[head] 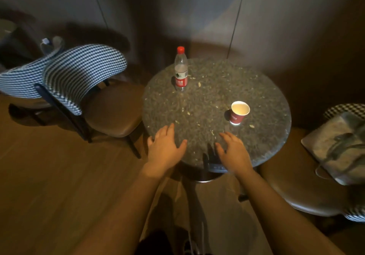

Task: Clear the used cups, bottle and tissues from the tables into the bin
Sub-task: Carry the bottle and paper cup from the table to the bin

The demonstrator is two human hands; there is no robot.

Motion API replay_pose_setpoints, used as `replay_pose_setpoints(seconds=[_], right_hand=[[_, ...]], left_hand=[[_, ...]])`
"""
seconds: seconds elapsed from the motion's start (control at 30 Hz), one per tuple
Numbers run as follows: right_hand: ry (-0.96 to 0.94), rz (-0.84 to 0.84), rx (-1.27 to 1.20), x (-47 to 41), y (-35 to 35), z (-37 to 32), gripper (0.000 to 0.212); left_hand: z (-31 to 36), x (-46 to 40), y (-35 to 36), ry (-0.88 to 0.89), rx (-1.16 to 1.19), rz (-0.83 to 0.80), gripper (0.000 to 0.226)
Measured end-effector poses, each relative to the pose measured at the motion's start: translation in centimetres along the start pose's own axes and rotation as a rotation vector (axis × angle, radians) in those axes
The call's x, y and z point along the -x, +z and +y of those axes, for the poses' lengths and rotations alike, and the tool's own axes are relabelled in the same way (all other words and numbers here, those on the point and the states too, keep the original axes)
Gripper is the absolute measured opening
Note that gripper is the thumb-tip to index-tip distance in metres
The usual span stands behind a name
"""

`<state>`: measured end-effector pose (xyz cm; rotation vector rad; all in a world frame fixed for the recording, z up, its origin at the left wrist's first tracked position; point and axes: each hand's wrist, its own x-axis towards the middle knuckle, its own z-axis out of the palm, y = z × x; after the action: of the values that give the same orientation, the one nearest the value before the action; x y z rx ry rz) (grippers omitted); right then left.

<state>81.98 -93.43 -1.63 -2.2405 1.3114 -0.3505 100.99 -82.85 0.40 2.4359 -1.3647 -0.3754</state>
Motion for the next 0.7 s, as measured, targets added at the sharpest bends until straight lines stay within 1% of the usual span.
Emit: replay_pose_setpoints(seconds=[0.17, 0.27, 0.33, 0.43, 0.53, 0.6, 0.7], right_hand=[[0.126, 0.038, 0.001, -5.3, 0.8, 0.3, 0.047], [0.223, 0.178, -0.044, -8.2, 1.2, 0.2, 0.040], [0.297, 0.289, -0.035, -10.2, 1.3, 0.1, 0.041], [0.465, 0.413, -0.015, -13.1, 1.2, 0.1, 0.059], [0.582, 0.483, -0.046, -15.6, 1.2, 0.5, 0.077], [0.652, 0.473, -0.059, -17.3, 1.4, 1.0, 0.088], [0.718, 0.433, -0.095, -18.4, 2.0, 1.9, 0.099]], left_hand=[[-0.5, -8.1, 0.4, 0.069, -0.003, -0.015, 0.073], [-1.1, -13.4, 0.9, 0.093, 0.024, -0.047, 0.073], [-1.7, -16.7, 1.2, 0.107, 0.053, -0.063, 0.074], [-2.8, -21.3, 1.4, 0.133, 0.093, -0.056, 0.075], [-3.4, -24.7, 1.1, 0.207, 0.149, 0.059, 0.072], [-3.6, -26.6, 1.1, 0.264, 0.201, 0.161, 0.070], [-3.8, -28.4, 1.2, 0.303, 0.283, 0.273, 0.076]])
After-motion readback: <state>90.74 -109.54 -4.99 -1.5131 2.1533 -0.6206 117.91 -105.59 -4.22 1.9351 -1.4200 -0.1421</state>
